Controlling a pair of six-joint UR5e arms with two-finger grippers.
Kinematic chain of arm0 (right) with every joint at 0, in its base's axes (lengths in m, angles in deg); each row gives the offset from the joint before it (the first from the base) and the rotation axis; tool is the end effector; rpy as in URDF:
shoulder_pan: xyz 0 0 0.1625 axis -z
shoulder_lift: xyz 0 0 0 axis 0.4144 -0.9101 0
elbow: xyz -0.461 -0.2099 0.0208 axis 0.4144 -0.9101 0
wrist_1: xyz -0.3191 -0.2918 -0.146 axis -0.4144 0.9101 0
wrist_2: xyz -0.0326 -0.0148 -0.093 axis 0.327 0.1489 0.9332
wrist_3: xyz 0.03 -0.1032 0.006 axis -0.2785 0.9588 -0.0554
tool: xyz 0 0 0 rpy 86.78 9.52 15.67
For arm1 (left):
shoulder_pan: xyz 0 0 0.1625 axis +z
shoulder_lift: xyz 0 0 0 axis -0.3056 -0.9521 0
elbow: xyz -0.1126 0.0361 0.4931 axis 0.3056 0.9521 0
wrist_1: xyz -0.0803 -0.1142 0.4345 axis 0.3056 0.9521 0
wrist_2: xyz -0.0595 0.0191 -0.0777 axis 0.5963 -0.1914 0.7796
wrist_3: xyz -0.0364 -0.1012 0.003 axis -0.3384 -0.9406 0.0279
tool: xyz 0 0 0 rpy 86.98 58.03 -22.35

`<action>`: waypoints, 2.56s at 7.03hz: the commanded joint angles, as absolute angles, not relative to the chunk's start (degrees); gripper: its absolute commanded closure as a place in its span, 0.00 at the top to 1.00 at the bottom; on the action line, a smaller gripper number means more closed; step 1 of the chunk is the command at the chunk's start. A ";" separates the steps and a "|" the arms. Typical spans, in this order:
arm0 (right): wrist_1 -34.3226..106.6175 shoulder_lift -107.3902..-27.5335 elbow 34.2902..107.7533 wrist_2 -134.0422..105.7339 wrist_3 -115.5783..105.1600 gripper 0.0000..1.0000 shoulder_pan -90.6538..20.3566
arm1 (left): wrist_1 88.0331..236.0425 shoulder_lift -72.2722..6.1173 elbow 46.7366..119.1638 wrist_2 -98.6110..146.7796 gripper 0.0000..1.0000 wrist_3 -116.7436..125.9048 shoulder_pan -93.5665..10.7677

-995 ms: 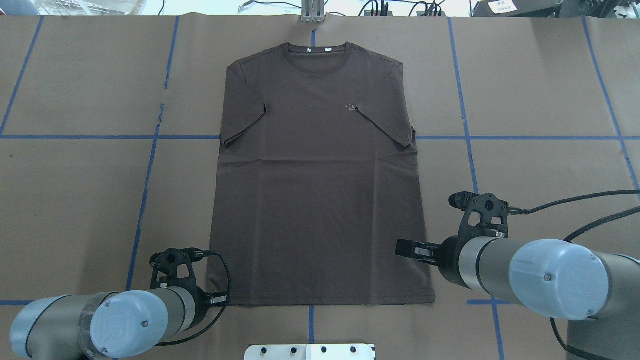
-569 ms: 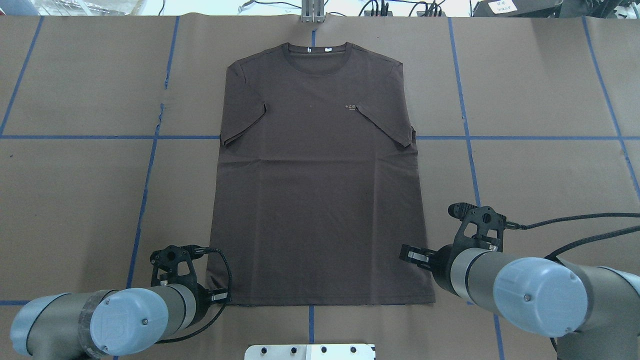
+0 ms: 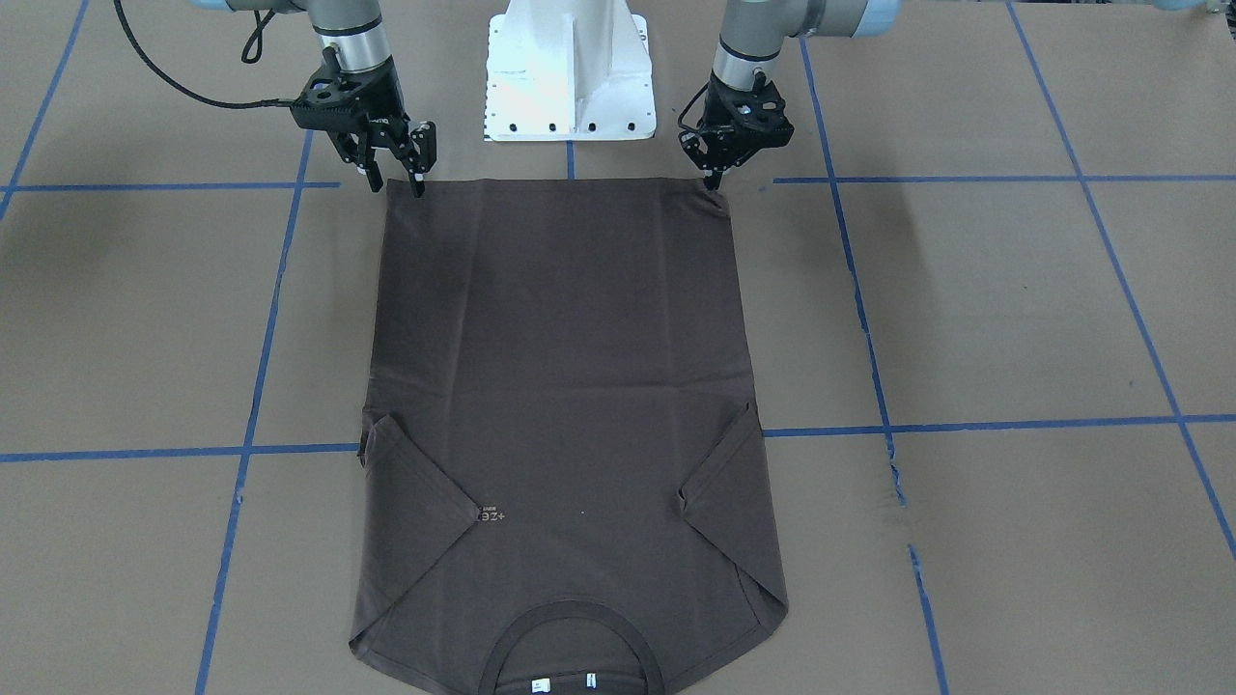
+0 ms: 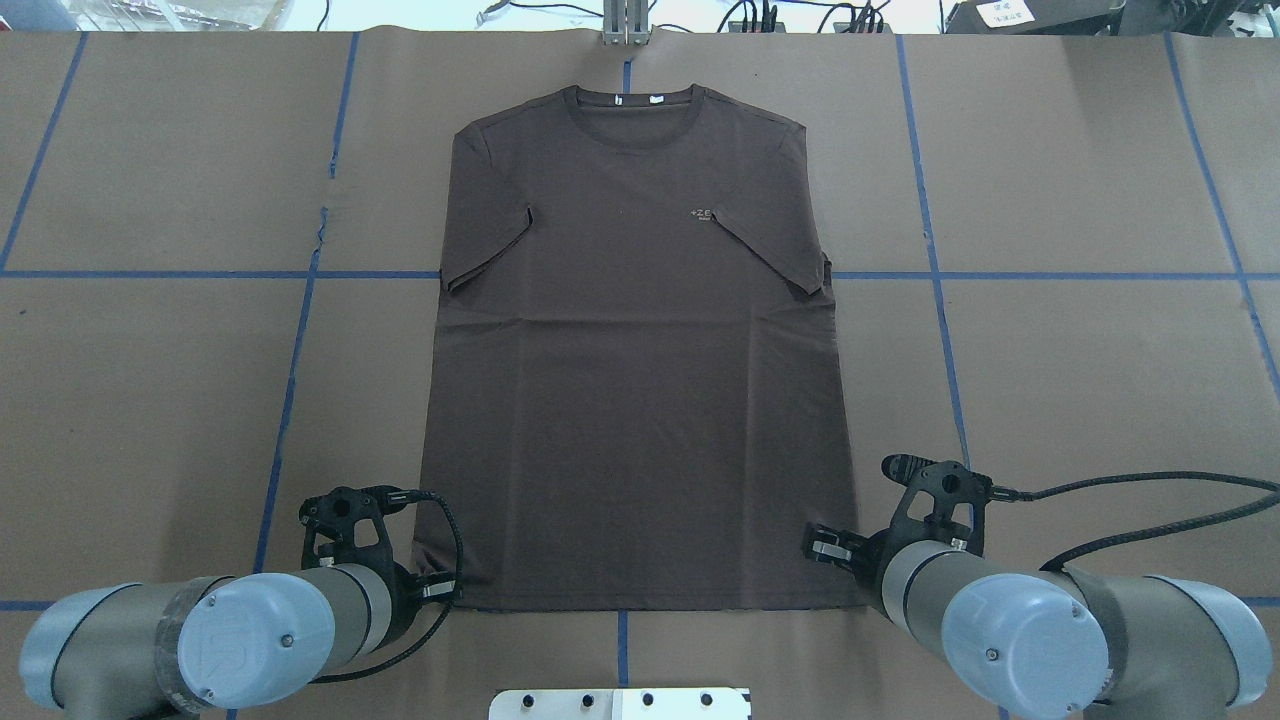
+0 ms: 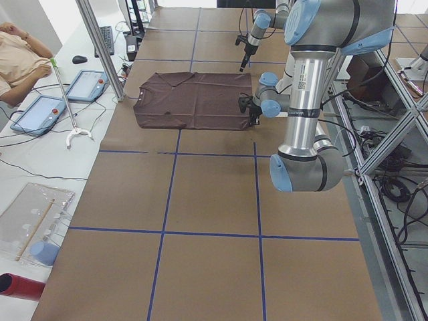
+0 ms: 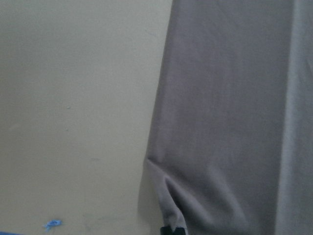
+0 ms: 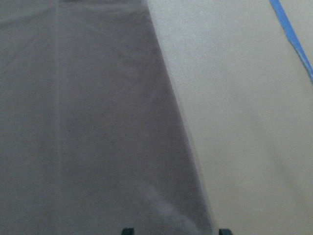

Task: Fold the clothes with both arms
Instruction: 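Lower both grippers and pinch the hem corners nearest the robot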

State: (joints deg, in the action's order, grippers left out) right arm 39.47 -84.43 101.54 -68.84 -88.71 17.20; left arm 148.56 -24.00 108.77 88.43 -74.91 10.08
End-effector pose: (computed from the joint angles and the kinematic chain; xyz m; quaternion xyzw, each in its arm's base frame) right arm -0.4995 -0.2213 0.4080 0.0890 -0.3953 0.1791 0.8965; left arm 0.5617 -0.2184 0.3888 0.0455 0.4220 -0.1093 0.8988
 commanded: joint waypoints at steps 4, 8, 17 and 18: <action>39.47 -86.78 100.20 -67.78 -92.15 0.61 21.84 | 148.41 -24.03 108.79 86.32 0.00 -74.91 10.24; 39.38 -86.34 99.23 -67.60 -92.77 0.58 22.99 | 148.33 -23.94 108.79 86.31 0.00 -74.91 10.24; 39.38 -86.07 98.88 -67.07 -92.95 0.00 23.60 | 148.33 -24.03 108.79 86.31 0.00 -74.91 10.15; 39.38 -86.07 98.96 -67.07 -92.86 0.00 23.60 | 148.33 -24.03 108.87 86.31 0.00 -74.91 10.15</action>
State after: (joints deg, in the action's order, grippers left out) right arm 39.38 -86.08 98.89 -67.07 -92.92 23.60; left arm 148.33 -24.03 108.81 86.31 -74.91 10.15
